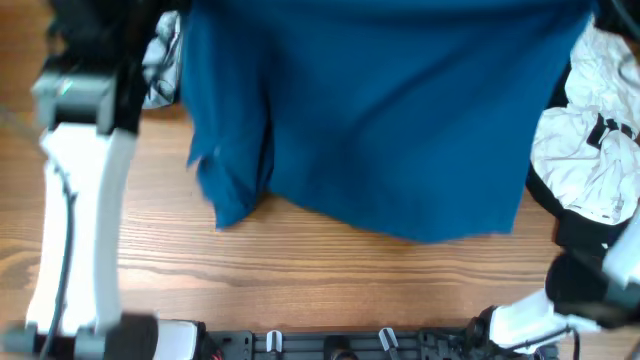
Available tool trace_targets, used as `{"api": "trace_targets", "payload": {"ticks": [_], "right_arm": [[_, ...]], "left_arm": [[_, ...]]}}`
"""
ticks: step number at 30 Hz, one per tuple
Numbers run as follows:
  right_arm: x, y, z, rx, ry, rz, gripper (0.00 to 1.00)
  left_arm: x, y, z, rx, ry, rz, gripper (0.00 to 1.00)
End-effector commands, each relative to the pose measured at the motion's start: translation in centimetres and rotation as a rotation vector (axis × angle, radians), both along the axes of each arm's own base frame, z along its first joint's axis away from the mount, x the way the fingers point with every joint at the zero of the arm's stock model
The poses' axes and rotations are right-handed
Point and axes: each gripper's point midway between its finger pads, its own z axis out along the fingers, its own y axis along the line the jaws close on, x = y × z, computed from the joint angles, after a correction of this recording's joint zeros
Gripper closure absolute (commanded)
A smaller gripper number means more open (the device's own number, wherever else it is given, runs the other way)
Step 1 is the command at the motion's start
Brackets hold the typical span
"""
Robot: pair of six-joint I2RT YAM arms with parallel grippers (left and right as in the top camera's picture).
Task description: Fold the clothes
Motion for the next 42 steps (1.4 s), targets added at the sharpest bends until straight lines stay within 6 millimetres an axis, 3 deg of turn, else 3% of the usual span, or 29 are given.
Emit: {"api": "trace_targets", "payload": {"ticks": [1, 3, 7, 10, 12, 16, 19, 22, 25, 28, 32, 35, 37, 42], "right_arm": [[2.7, -1.3, 2.0, 0.009, -0.125, -0.02, 0.96], [3.4, -1.6, 3.7, -0.021, -0.202, -0.017, 0.96], [3.1, -1.5, 8.0, -0.085, -0.335, -0.006, 0.96], [3.1, -1.5, 9.2, -0.1, -0.379, -0.005, 0.96], [3.4, -1.6, 9.2, -0.114, -0.384, -0.001, 0.96], [4.8, -2.1, 6.9, -0.109, -0.333, 0.001, 0.96], [6.3, -2.6, 2.7, -0.075, -0.232, 0.001, 0.96], [7.5, -3.0, -1.9, -0.056, -0.114, 0.013, 0.96], [8.0, -3.1, -5.7, -0.034, -0.011, 0.028, 0.96], [8.1, -3.0, -7.1, -0.033, 0.023, 0.047, 0.96], [8.2, -1.9, -5.0, -0.024, -0.049, 0.108, 0.96], [6.8, -1.3, -1.8, -0.039, -0.104, 0.112, 0.96], [4.7, -0.6, 1.1, -0.062, -0.144, 0.112, 0.96], [-1.8, 1.5, 7.5, -0.091, -0.229, 0.097, 0.96]], "left_arm": [[0.9, 2.1, 5.4, 0.017, -0.226, 0.093, 0.96], [0.7, 2.0, 8.0, 0.025, -0.332, 0.094, 0.96], [-1.7, 2.0, 14.1, 0.044, -0.504, 0.128, 0.96], [-2.6, 2.0, 16.0, 0.037, -0.544, 0.124, 0.96], [-2.6, 2.0, 15.8, 0.045, -0.533, 0.125, 0.96], [-0.8, 2.0, 12.6, 0.11, -0.416, 0.124, 0.96], [1.6, 2.7, 8.0, 0.136, -0.269, 0.13, 0.96], [3.8, 3.8, 1.8, 0.163, -0.074, 0.138, 0.96], [4.6, 4.8, -2.5, 0.176, 0.065, 0.145, 0.96], [4.4, 5.6, -4.4, 0.156, 0.137, 0.162, 0.96], [4.5, 5.6, -1.7, 0.117, 0.038, 0.162, 0.96], [2.9, 4.6, 2.4, 0.104, -0.066, 0.147, 0.96], [0.4, 3.5, 6.1, 0.097, -0.141, 0.136, 0.96], [-6.2, 1.3, 11.4, 0.105, -0.233, 0.112, 0.96]]}}
